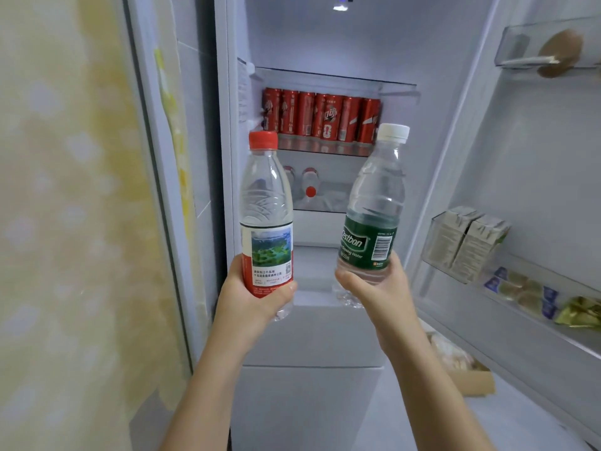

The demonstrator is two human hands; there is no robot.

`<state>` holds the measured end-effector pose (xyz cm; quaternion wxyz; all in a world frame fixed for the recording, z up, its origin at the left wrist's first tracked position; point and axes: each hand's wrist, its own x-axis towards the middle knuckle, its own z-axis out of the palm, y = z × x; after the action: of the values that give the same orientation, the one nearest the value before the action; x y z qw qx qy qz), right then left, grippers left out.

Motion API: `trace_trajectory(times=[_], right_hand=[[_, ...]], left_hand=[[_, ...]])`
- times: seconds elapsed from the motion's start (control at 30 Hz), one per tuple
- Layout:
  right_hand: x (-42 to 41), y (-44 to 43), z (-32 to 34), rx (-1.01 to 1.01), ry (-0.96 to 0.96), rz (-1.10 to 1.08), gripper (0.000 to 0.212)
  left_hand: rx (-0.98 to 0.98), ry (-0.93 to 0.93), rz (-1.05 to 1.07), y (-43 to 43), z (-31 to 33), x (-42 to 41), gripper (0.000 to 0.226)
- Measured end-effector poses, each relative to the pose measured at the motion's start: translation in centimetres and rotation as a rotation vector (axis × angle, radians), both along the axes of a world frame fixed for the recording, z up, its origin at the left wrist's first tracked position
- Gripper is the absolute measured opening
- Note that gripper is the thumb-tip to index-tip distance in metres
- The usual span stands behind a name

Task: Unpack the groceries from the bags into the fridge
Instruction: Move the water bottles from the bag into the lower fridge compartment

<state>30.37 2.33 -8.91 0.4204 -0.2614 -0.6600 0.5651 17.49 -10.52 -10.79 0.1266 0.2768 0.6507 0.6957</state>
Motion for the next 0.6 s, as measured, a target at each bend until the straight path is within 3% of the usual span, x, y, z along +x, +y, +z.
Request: trace_trajectory(times=[0.6], right_hand=[[-11.6,17.9,-3.0,0.007,0.054,0.051,0.051]], left_hand=[[0.001,0.044,0.042,16.6,-1.6,-9.7,0.05]])
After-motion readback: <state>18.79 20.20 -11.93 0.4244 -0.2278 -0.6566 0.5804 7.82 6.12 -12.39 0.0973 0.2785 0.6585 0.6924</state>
